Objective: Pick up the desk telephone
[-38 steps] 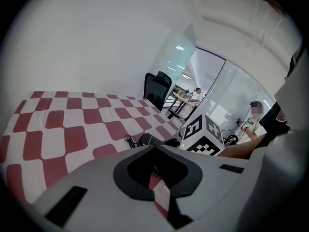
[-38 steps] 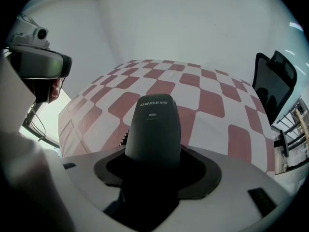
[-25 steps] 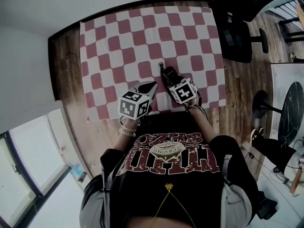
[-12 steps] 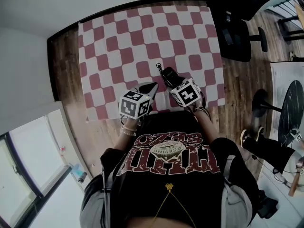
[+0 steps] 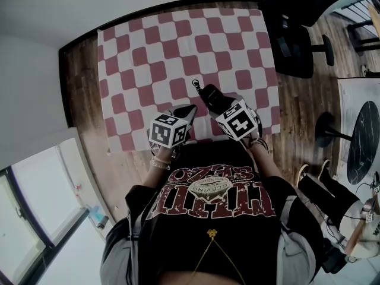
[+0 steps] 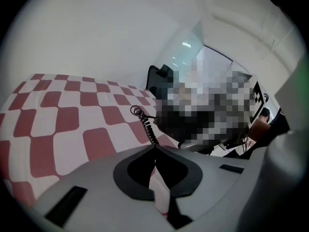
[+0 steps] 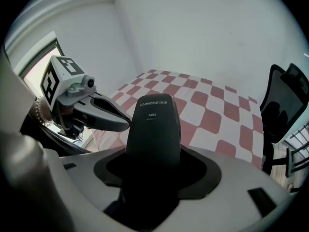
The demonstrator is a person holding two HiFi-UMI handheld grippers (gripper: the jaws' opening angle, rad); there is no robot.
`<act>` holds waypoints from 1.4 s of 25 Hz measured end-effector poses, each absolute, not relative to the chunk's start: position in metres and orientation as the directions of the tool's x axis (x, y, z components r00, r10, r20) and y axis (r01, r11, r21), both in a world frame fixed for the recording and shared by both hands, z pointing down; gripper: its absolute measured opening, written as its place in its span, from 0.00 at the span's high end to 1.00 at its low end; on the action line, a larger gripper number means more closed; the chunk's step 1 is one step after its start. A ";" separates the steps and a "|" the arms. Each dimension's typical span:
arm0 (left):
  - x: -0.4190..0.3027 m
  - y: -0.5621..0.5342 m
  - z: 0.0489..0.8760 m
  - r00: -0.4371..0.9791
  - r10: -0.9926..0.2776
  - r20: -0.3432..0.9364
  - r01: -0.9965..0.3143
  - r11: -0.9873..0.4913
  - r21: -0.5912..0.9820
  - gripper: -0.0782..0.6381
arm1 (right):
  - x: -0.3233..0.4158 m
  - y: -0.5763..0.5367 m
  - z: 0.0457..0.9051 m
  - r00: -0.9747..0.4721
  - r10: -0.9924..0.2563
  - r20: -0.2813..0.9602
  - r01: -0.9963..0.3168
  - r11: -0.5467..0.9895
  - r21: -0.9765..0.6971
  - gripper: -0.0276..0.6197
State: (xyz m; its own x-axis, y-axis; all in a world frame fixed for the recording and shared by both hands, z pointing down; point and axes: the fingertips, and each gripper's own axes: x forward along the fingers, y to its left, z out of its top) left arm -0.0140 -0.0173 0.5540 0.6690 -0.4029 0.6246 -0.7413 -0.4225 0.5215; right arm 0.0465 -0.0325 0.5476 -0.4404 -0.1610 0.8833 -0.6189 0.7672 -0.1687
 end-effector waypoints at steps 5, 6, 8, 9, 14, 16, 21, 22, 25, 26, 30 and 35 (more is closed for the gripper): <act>-0.012 -0.016 0.560 0.674 -0.395 0.624 -0.737 -0.411 0.536 0.88 | 0.046 -0.031 0.532 -0.445 -0.149 0.883 -0.593 0.788 -0.166 0.53; -0.012 -0.016 0.561 0.675 -0.393 0.624 -0.737 -0.408 0.539 0.88 | 0.046 -0.030 0.530 -0.446 -0.144 0.883 -0.591 0.789 -0.170 0.53; -0.010 -0.015 0.563 0.678 -0.388 0.625 -0.734 -0.404 0.546 0.88 | 0.046 -0.029 0.525 -0.446 -0.133 0.885 -0.587 0.790 -0.177 0.53; -0.010 -0.014 0.564 0.678 -0.385 0.627 -0.734 -0.403 0.546 0.88 | 0.046 -0.028 0.524 -0.444 -0.129 0.887 -0.583 0.793 -0.177 0.53; -0.005 -0.011 0.568 0.679 -0.370 0.634 -0.733 -0.401 0.550 0.88 | 0.045 -0.025 0.514 -0.439 -0.104 0.892 -0.557 0.811 -0.179 0.53; -0.004 -0.010 0.569 0.680 -0.366 0.636 -0.731 -0.401 0.551 0.88 | 0.044 -0.023 0.509 -0.442 -0.099 0.891 -0.546 0.818 -0.180 0.53; -0.002 -0.008 0.572 0.681 -0.356 0.640 -0.730 -0.401 0.553 0.88 | 0.042 -0.021 0.492 -0.451 -0.093 0.888 -0.520 0.836 -0.177 0.53; -0.001 -0.008 0.573 0.682 -0.355 0.640 -0.729 -0.400 0.556 0.88 | 0.041 -0.020 0.488 -0.454 -0.091 0.886 -0.515 0.839 -0.178 0.53; 0.000 -0.007 0.574 0.681 -0.350 0.643 -0.729 -0.400 0.555 0.88 | 0.038 -0.019 0.477 -0.464 -0.089 0.881 -0.501 0.847 -0.178 0.53; 0.000 -0.006 0.575 0.679 -0.348 0.647 -0.731 -0.404 0.550 0.88 | 0.038 -0.018 0.474 -0.462 -0.086 0.883 -0.497 0.850 -0.177 0.53; 0.002 -0.005 0.577 0.684 -0.343 0.644 -0.727 -0.398 0.560 0.88 | 0.036 -0.013 0.461 -0.462 -0.072 0.884 -0.468 0.866 -0.174 0.53; 0.003 -0.002 0.581 0.683 -0.329 0.652 -0.727 -0.396 0.561 0.88 | 0.034 -0.011 0.447 -0.464 -0.073 0.883 -0.448 0.879 -0.162 0.53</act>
State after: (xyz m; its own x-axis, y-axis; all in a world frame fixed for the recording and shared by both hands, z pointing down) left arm 0.0027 -0.0018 0.5813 0.6826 -0.3294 0.6523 -0.7270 -0.3965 0.5606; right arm 0.0338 -0.0106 0.4472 -0.4635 -0.0732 0.8831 -0.4476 0.8794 -0.1621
